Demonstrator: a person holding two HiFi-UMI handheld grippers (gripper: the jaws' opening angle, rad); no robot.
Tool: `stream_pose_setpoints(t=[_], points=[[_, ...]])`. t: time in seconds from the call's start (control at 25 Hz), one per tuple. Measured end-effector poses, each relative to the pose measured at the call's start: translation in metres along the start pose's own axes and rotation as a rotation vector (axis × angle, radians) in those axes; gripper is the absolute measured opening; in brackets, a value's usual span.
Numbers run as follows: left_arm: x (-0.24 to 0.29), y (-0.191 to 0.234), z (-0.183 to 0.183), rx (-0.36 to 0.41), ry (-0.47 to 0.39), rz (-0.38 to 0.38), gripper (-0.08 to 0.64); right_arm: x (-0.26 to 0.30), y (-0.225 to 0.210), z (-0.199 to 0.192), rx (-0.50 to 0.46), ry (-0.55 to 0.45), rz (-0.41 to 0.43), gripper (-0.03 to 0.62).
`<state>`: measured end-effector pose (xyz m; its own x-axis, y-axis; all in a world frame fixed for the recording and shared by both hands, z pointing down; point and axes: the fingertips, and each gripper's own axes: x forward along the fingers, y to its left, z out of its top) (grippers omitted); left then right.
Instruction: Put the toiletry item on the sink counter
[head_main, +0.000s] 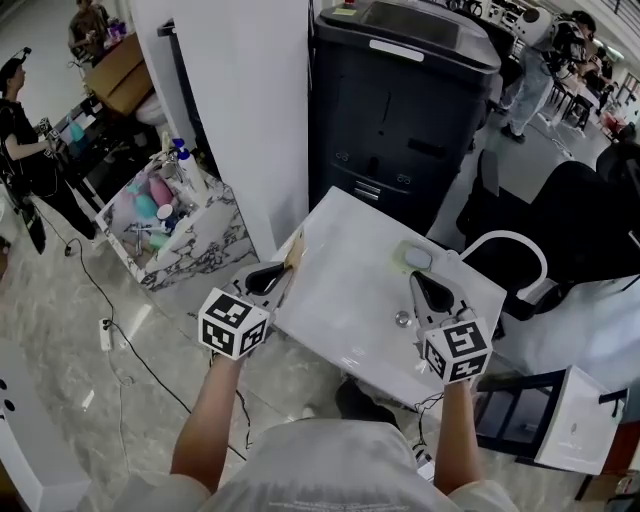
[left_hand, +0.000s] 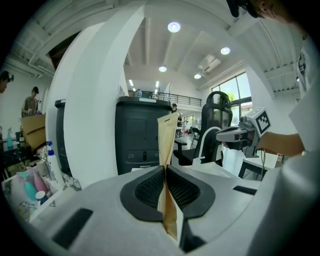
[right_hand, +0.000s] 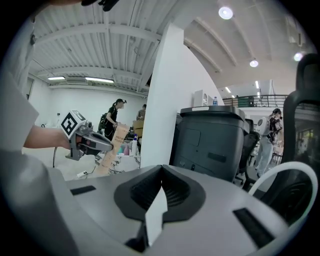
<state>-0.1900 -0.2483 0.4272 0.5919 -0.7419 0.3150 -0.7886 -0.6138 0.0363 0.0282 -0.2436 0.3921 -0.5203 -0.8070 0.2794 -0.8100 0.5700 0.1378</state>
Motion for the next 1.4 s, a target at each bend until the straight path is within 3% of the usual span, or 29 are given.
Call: stream_pose_setpoints(t=[0.2, 0.6, 0.88, 1.4], points=[[0.049, 0.016, -0.021, -0.042, 0.076, -0.018, 0.028, 0.037, -0.018, -0.017, 0.027, 0.043, 0.031, -0.003], [0.142, 0.041, -0.101, -0.086, 0.295, -0.057, 0.028, 0.083, -0.050, -0.064, 0.092, 0.140, 0.037, -0.003], [0.187, 0.042, -0.146, -0.060, 0.424, -0.071, 0.028, 0.082, -0.070, -0.098, 0.130, 0.204, 0.012, -0.003], [0.239, 0.027, -0.195, -0.071, 0.551, -0.088, 0.028, 0.062, -0.102, -0.133, 0.203, 0.238, -0.045, -0.003]])
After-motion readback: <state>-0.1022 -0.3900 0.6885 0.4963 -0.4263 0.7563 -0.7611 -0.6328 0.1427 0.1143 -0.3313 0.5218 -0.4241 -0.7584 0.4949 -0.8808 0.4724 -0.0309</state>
